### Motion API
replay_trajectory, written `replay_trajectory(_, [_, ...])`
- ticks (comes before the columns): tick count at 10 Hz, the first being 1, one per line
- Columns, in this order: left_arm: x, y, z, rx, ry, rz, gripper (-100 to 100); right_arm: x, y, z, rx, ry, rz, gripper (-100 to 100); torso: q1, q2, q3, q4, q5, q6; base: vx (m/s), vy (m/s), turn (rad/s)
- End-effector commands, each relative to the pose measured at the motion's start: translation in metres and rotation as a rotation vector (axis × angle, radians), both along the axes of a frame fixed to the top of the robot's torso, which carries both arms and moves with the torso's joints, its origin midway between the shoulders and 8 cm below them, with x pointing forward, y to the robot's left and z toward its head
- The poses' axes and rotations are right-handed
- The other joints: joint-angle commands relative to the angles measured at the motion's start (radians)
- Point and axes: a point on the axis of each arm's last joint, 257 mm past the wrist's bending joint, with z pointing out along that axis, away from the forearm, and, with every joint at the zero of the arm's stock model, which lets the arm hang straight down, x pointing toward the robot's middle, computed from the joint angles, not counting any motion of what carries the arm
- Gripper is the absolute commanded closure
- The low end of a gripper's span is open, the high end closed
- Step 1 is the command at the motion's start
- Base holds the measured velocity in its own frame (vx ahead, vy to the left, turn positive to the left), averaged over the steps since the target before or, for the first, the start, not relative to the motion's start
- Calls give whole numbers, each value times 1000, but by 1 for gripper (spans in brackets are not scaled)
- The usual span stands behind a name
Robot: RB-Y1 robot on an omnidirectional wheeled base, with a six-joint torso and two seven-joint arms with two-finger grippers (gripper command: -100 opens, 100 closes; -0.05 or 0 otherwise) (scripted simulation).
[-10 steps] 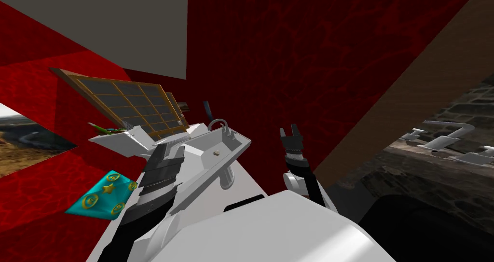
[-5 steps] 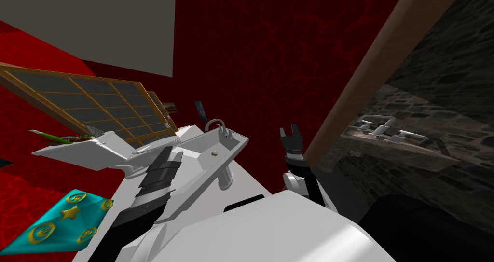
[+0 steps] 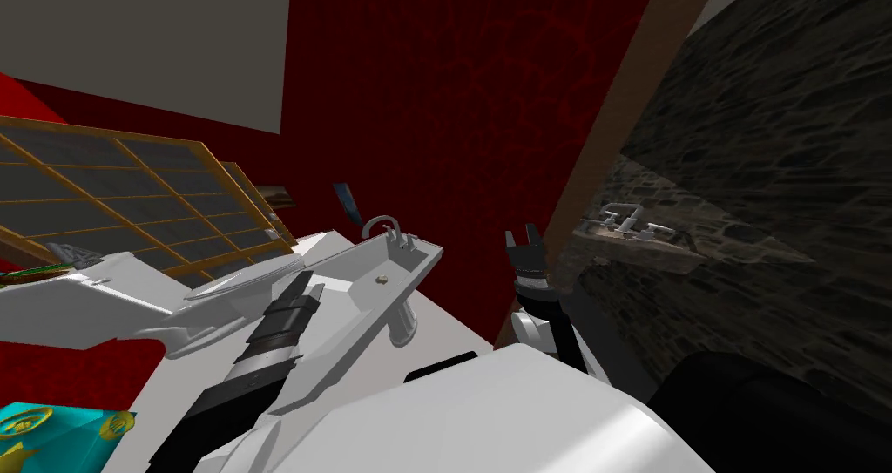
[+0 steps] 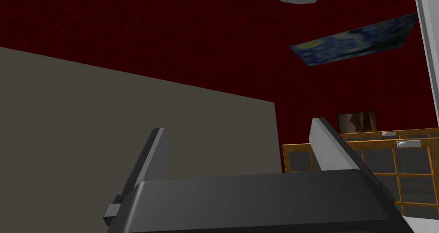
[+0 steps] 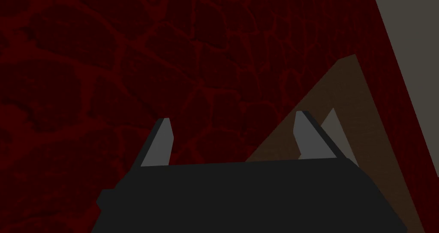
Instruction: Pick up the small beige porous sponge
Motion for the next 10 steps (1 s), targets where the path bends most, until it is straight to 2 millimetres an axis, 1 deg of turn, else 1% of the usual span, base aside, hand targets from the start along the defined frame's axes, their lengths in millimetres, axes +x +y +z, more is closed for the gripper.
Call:
replay_trajectory(1, [0, 11, -15, 9, 60, 28, -100, 0, 0, 0, 0, 0, 0, 0, 0, 0, 0, 0, 0, 0, -31, 47, -165])
replay_trajectory(3, [-3, 34, -39, 20, 153, 75, -100, 0, 0, 0, 0, 0, 0, 0, 0, 0, 0, 0, 0, 1, -42, 48, -348])
replay_trajectory(5, [-9, 60, -68, 19, 262, 134, -100, 0, 0, 0, 0, 0, 0, 0, 1, 0, 0, 0, 0, 1, -38, 66, -309])
replay_trajectory(6, [-9, 60, -68, 19, 262, 134, -100, 0, 0, 0, 0, 0, 0, 0, 1, -1, -1, 0, 0, 1, -21, 36, -128])
replay_trajectory(8, [-20, 87, -95, 11, 363, 194, -100, 0, 0, 0, 0, 0, 0, 0, -1, -2, -1, -1, 0, 0, -11, 22, -286])
replay_trajectory(10, [-36, 113, -122, -6, 461, 257, -100, 0, 0, 0, 0, 0, 0, 0, 0, -3, -2, -1, 0, 0, 1, 42, -366])
